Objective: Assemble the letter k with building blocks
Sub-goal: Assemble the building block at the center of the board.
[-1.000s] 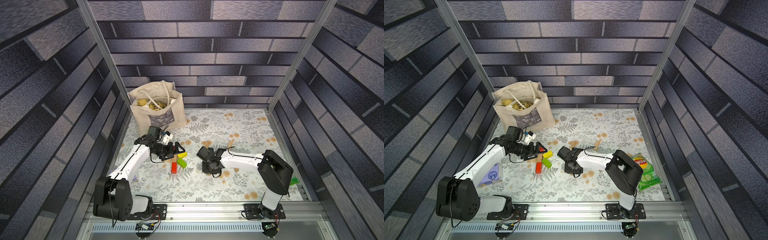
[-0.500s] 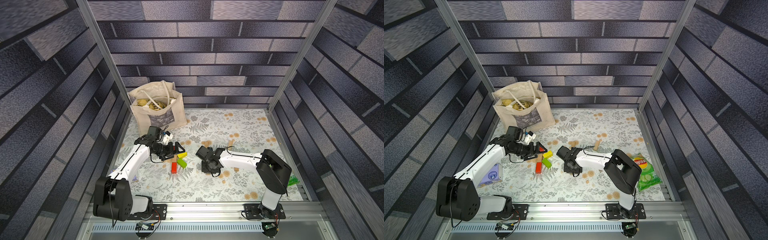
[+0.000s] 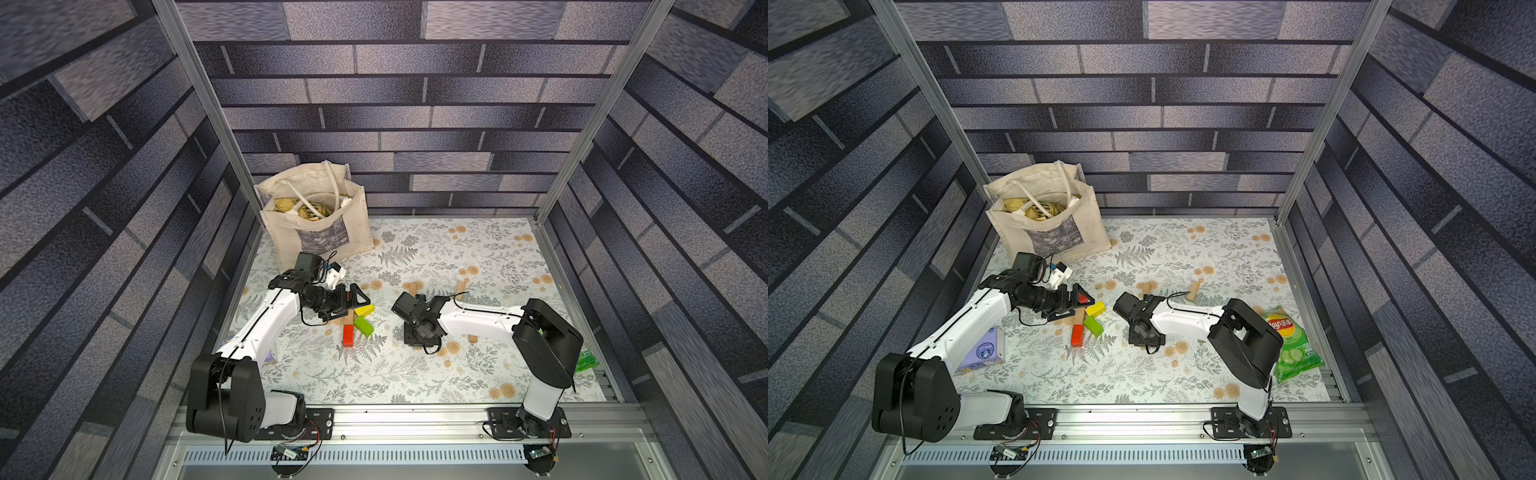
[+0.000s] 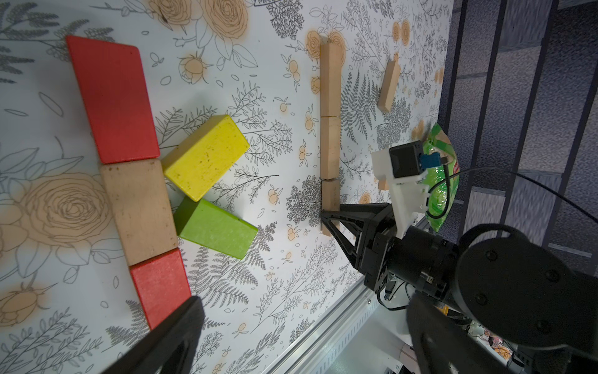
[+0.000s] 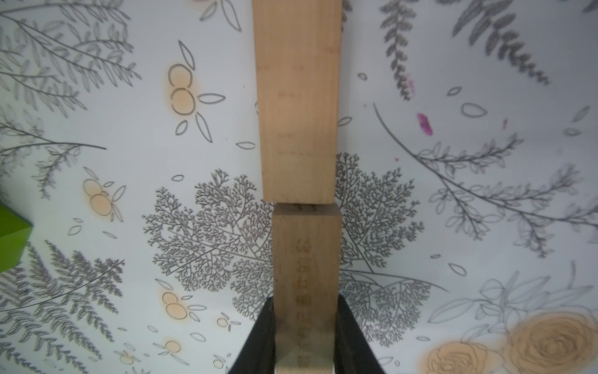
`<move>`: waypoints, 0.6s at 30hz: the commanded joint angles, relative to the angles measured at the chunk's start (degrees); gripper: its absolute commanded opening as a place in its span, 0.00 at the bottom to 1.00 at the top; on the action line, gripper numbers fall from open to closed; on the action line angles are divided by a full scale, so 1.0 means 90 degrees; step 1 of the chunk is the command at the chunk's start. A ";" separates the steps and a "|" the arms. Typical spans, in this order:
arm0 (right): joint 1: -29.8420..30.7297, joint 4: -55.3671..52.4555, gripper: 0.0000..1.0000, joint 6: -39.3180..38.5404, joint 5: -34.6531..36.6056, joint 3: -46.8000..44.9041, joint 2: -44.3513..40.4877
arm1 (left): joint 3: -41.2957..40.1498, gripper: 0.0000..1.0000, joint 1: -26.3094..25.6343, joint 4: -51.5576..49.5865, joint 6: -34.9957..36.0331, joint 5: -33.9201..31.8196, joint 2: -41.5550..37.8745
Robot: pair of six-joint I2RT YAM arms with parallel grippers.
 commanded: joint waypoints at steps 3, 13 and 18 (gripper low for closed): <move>0.0064 -0.0142 0.23 -0.0015 0.0047 0.0024 0.0148 | -0.0058 1.00 0.0050 -0.0071 -0.0029 -0.0047 0.0075; 0.0059 -0.0145 0.23 -0.0027 0.0047 0.0056 0.0215 | -0.0058 1.00 0.0056 -0.0063 -0.0029 -0.0044 0.0075; 0.0060 -0.0160 0.23 -0.0034 0.0040 0.0100 0.0284 | -0.0062 1.00 0.0056 -0.0066 -0.0028 -0.0038 0.0085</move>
